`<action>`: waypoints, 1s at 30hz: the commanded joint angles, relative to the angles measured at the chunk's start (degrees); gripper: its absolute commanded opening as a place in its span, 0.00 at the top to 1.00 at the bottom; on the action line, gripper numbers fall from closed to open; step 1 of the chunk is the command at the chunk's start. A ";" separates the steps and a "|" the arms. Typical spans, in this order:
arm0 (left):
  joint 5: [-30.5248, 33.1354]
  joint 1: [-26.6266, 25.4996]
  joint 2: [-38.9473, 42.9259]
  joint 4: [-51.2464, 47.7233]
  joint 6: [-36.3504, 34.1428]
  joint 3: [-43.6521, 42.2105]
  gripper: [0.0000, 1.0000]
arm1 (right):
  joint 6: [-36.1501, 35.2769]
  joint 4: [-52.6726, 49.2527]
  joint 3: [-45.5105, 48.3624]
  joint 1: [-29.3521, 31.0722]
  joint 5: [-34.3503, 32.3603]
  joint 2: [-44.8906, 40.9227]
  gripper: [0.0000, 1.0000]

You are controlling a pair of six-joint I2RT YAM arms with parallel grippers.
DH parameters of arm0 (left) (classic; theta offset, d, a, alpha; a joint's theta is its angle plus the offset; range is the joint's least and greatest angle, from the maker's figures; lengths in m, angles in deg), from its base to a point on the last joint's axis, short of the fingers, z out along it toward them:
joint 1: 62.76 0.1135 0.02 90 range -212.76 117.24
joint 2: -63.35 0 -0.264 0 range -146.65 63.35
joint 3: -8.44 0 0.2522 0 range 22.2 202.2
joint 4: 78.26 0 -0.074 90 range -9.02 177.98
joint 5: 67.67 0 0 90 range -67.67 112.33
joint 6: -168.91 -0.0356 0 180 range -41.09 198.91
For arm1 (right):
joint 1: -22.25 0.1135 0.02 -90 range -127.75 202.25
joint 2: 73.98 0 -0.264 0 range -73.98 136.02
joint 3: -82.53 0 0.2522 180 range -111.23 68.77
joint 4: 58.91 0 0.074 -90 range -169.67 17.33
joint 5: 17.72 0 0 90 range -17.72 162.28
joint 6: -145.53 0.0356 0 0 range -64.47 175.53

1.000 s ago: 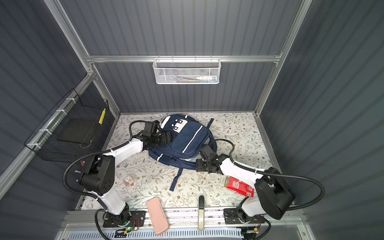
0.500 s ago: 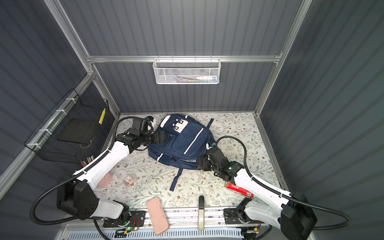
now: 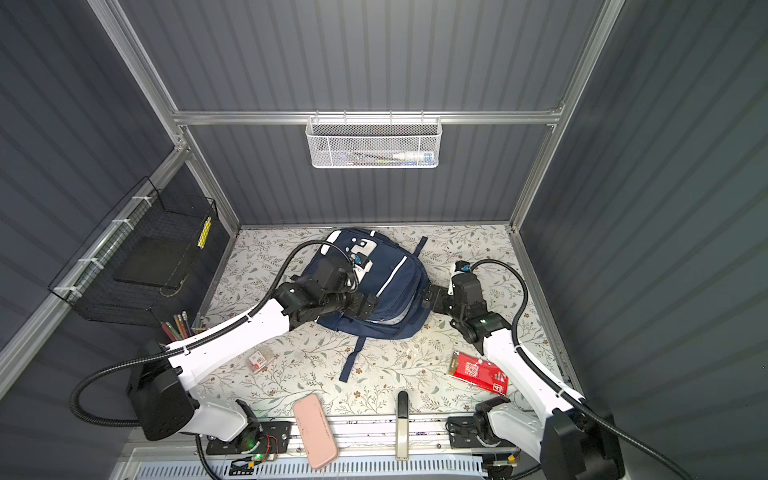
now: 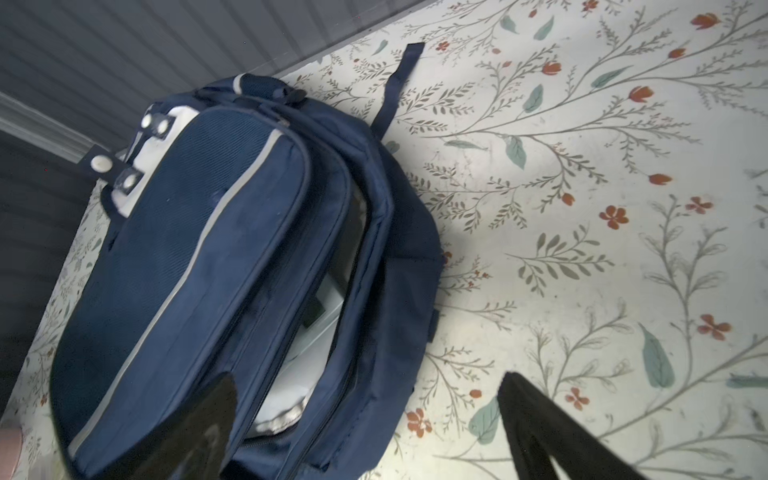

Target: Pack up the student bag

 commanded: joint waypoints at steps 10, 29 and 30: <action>18.88 -10.09 -19.17 -1.99 -7.03 10.58 0.02 | 1.08 3.44 -10.44 -7.30 20.31 21.22 0.14; -4.43 8.11 8.59 1.04 28.62 -10.32 0.17 | 1.66 4.79 12.41 18.37 -11.67 -14.97 0.01; -3.95 8.46 9.83 1.51 30.98 -12.08 0.17 | 1.92 4.77 12.50 17.57 -9.05 -15.85 0.01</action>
